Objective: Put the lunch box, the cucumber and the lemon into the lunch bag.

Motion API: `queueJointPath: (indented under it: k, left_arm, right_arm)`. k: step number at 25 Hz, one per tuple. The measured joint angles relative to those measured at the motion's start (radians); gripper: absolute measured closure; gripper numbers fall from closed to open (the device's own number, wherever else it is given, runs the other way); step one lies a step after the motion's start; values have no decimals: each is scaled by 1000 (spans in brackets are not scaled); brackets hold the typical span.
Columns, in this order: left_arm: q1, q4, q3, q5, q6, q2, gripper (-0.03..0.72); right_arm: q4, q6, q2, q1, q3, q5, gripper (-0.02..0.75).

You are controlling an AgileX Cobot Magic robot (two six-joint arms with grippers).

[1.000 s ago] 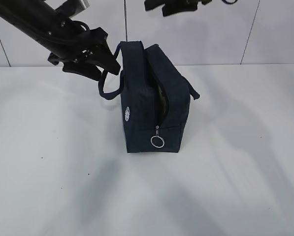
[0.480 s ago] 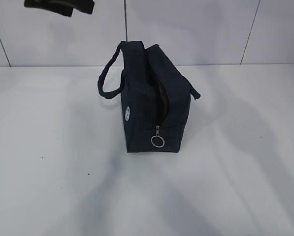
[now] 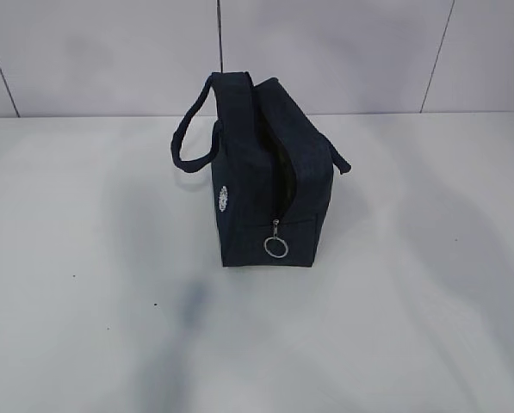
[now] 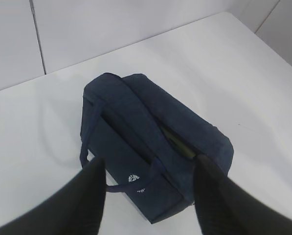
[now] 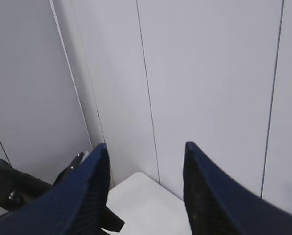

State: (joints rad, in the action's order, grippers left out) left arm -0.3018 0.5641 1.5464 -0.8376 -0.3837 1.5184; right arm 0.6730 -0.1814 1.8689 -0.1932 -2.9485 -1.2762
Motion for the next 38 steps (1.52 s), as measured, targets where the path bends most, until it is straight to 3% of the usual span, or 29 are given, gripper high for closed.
queueJointPath:
  k: [14,24,28,32,38]
  left_arm:
    - [0,-2,-220,69,-35,-245,295]
    - [0,40,-234,44,-37,-293,295]
    - [0,77,-234,32,-37,-297,295]
    - [0,83,-234,19,-37,-315,295]
    - [0,64,-234,15,-37,-330,295]
  right_arm:
    - [4,79,-333,0,1,-4,368]
    - [94,151,-615,0,265,-4,369]
    - [-58,292,-641,0,317,-4,370]
    - [-185,303,-643,0,444,-6,371]
    - [-358,225,-677,0,783,-6,375]
